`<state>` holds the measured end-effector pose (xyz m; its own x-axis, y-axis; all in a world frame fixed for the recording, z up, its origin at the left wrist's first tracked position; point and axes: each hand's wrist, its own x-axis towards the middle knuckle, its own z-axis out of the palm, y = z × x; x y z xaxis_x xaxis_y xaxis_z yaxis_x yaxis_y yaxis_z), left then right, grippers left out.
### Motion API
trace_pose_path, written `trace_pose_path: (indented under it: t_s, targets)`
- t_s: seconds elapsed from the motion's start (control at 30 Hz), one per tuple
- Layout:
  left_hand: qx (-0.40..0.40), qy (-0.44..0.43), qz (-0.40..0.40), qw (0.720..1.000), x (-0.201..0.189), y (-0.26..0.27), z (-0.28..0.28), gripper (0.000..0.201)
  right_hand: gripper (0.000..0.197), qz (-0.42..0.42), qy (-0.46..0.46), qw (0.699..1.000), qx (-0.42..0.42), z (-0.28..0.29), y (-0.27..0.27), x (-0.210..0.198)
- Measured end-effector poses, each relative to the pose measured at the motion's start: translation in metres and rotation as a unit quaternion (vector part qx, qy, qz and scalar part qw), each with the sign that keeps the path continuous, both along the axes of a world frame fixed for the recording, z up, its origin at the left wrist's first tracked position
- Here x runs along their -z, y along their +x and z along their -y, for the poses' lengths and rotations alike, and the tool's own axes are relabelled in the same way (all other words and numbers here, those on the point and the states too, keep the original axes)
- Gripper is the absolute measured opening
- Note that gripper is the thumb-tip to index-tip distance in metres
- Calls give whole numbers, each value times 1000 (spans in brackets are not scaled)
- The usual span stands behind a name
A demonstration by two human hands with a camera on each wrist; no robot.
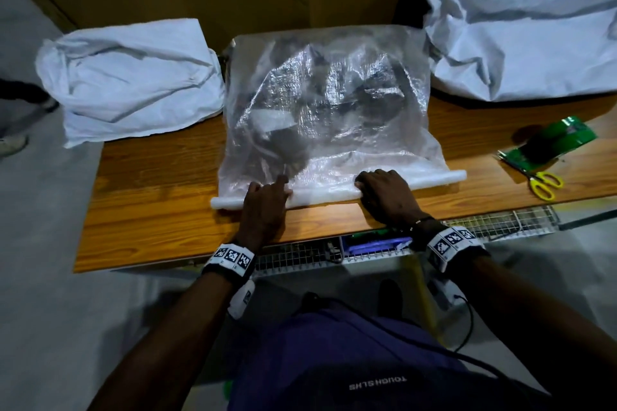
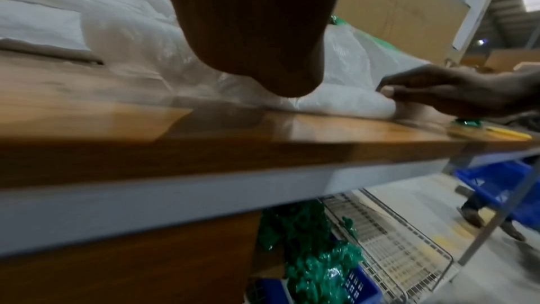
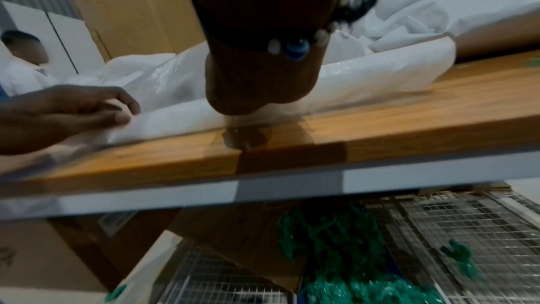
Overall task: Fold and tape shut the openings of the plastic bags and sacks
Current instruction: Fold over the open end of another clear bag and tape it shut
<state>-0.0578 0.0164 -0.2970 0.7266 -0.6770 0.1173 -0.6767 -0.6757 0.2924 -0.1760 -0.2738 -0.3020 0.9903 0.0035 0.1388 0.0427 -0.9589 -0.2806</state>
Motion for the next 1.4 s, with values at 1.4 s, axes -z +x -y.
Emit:
trace_pose_path:
  t_s: [1.4]
  targets:
    - [-42,48,-50,997,13,61,-50,54,34,-17,50,996,76,-81,49,2]
